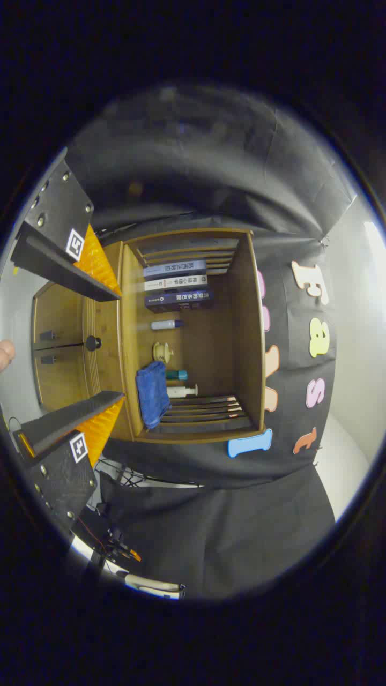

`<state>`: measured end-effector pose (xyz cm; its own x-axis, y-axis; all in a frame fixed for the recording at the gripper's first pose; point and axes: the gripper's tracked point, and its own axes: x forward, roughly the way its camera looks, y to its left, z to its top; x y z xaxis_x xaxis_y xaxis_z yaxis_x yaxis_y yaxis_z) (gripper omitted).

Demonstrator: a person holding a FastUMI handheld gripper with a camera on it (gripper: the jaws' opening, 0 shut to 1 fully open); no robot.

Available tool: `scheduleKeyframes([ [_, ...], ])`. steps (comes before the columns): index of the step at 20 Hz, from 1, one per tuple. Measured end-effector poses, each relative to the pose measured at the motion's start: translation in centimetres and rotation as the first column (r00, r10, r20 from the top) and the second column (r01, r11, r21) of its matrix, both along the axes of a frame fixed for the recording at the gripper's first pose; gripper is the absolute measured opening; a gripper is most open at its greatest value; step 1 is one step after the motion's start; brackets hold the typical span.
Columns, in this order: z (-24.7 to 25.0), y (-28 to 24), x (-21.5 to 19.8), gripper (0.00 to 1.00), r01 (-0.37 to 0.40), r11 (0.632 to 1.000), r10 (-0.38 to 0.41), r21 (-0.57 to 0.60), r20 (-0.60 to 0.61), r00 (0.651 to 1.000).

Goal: Pull open the drawer, take out the items inside it, and place them on the countertop above the cabinet.

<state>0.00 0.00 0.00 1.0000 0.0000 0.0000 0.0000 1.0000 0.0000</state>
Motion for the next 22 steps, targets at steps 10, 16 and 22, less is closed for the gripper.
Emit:
scheduleKeyframes([
  [10, -0.54, -0.59, 0.15, 1.0, -0.001, 1.0, 0.002, 0.024, -0.013, 1.0],
  [16, -0.2, -0.28, 0.07, 1.0, -0.011, 1.0, 0.012, 0.022, -0.005, 1.0],
  [22, -0.9, -0.17, 0.62, 1.0, -0.041, 0.998, 0.042, 0.057, -0.011, 0.999],
])
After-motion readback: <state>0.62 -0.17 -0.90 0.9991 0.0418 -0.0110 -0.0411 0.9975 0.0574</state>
